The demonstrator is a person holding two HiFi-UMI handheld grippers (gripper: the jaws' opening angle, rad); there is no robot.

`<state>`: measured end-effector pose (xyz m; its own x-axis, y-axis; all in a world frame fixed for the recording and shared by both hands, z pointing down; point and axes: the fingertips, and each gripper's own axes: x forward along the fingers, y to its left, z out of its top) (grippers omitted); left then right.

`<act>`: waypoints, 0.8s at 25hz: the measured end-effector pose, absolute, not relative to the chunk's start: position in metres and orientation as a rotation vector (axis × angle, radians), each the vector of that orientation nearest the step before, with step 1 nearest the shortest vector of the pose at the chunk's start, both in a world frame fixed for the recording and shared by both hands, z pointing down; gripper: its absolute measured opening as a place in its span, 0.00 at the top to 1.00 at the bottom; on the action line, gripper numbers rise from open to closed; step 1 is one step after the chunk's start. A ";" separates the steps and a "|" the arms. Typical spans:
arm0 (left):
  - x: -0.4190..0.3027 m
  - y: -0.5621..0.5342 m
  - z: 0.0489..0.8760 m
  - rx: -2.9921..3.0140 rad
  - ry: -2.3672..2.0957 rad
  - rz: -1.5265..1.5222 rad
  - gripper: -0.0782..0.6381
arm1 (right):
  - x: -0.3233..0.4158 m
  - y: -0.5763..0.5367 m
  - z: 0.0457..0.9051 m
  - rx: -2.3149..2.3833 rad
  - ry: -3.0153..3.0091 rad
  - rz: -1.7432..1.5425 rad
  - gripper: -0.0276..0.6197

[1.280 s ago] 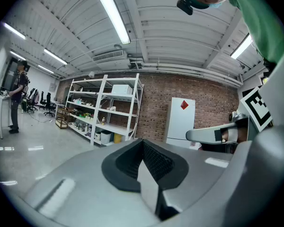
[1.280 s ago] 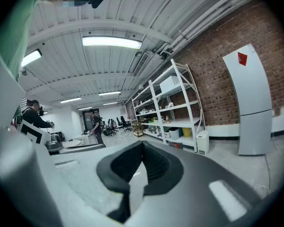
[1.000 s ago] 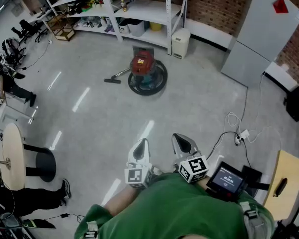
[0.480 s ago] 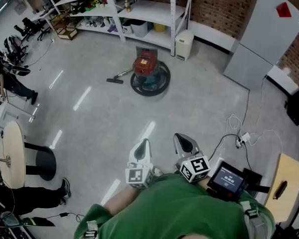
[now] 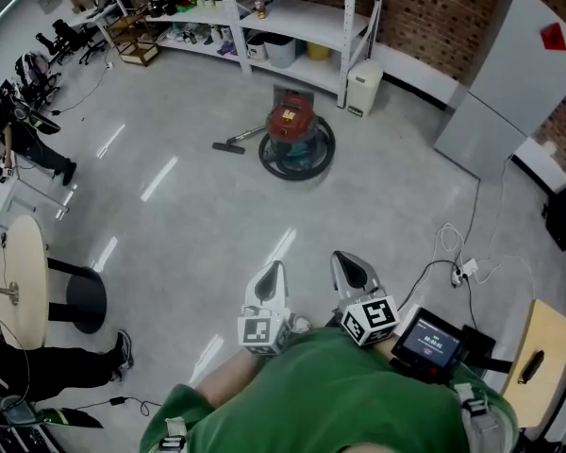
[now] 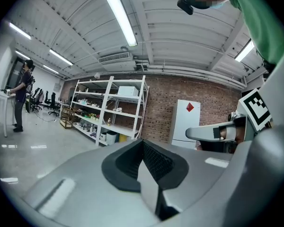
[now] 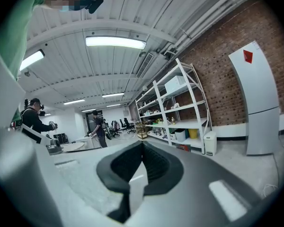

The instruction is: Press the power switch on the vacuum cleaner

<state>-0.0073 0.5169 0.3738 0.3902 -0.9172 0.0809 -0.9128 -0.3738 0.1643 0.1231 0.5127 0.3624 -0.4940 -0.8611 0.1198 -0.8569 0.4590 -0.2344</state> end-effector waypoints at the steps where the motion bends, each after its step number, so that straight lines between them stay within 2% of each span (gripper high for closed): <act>1: -0.013 0.517 0.374 2.461 -1.651 -0.035 0.88 | 0.118 0.512 0.362 -1.570 2.673 -0.414 0.95; 12: -0.036 0.509 0.381 2.426 -1.691 -0.046 0.88 | 0.093 0.495 0.354 -1.537 2.723 -0.324 0.95; 20: -0.043 0.460 0.380 2.403 -1.764 -0.045 0.88 | 0.088 0.444 0.355 -1.475 2.732 -0.307 0.95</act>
